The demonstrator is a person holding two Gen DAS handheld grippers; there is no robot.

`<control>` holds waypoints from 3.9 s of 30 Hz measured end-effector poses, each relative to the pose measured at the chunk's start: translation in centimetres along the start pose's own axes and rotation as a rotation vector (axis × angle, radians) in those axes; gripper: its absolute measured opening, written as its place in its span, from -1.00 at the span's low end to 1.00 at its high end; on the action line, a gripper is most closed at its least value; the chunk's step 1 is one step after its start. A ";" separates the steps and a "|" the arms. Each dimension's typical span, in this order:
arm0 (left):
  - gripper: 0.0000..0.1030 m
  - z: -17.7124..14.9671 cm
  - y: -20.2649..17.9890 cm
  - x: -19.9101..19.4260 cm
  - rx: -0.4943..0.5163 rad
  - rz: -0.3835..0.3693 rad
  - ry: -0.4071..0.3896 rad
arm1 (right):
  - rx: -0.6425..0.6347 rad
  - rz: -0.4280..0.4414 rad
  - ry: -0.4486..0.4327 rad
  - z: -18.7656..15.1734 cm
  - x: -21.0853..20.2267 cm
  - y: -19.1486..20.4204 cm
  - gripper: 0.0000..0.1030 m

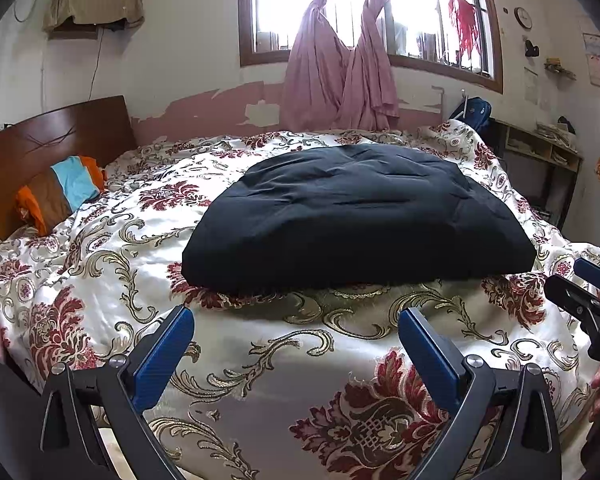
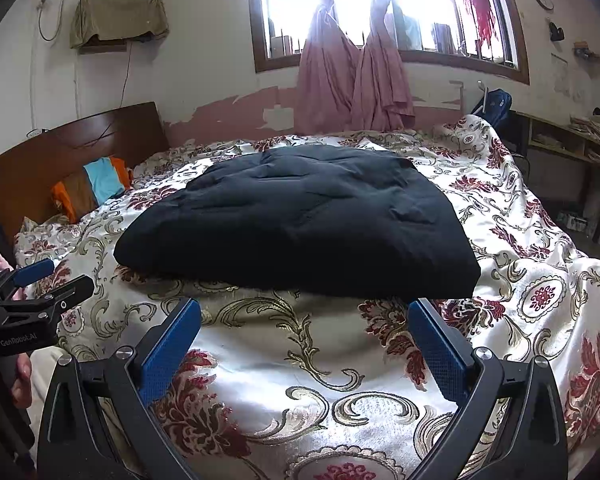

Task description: Fold large clothes

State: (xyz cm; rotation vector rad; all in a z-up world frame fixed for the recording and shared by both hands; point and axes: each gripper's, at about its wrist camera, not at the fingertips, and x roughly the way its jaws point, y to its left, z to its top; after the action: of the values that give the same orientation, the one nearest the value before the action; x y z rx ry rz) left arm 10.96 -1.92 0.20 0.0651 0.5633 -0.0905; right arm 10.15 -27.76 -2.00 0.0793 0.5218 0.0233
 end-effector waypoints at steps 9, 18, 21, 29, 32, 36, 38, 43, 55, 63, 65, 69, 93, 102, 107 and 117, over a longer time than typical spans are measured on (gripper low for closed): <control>0.99 0.0 0.1 0.1 0.001 -0.001 0.000 | 0.000 0.000 0.001 0.0 0.0 -0.1 0.97; 0.99 0.0 0.1 0.1 -0.001 0.000 0.000 | 0.001 0.000 0.001 0.0 0.0 -0.1 0.97; 0.99 0.0 0.1 0.1 -0.001 0.000 -0.001 | 0.003 0.000 -0.001 0.0 0.0 -0.2 0.97; 0.99 0.0 0.1 0.1 0.001 -0.001 -0.003 | 0.006 -0.002 -0.004 -0.2 0.1 0.1 0.97; 0.99 0.1 0.1 0.2 0.004 0.000 -0.005 | 0.007 -0.002 -0.002 -0.1 0.1 0.0 0.97; 0.99 0.1 0.1 0.1 0.004 -0.001 -0.006 | 0.008 -0.002 -0.003 -0.1 0.1 0.2 0.97; 0.99 0.2 0.1 0.1 0.005 -0.001 -0.008 | 0.008 -0.001 -0.003 -0.1 0.1 0.1 0.97; 0.99 0.2 0.1 0.0 0.006 -0.001 -0.008 | 0.008 -0.001 -0.003 -0.2 0.1 0.1 0.97; 0.99 0.2 0.2 0.0 0.005 -0.001 -0.008 | 0.009 -0.002 -0.005 -0.1 -0.1 0.4 0.97; 0.99 0.3 0.1 -0.1 0.004 -0.002 -0.010 | 0.014 -0.005 -0.005 0.0 -0.2 0.6 0.97; 0.99 0.3 0.1 -0.1 0.005 0.000 -0.011 | 0.015 -0.006 -0.006 0.1 -0.2 0.6 0.97; 0.99 0.4 0.1 -0.1 0.004 0.000 -0.012 | 0.015 -0.006 -0.006 0.1 -0.2 0.7 0.97; 0.99 0.4 0.1 -0.1 0.003 0.000 -0.010 | 0.018 -0.004 -0.004 0.0 -0.3 0.4 0.97; 0.99 0.3 0.0 -0.1 0.003 -0.001 -0.010 | 0.018 -0.003 -0.004 0.0 -0.3 0.4 0.97; 0.99 0.6 -0.2 -0.1 -0.005 -0.042 0.018 | 0.020 -0.004 -0.002 0.0 -0.3 0.4 0.97; 0.99 0.4 -0.4 -0.6 -0.044 -0.033 0.012 | 0.028 -0.009 -0.005 -0.4 -0.4 0.6 0.97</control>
State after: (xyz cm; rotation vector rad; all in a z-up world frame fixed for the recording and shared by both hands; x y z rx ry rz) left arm 10.59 -2.27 0.86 0.0133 0.5787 -0.1093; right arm 9.58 -27.13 -2.11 0.1049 0.5179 0.0074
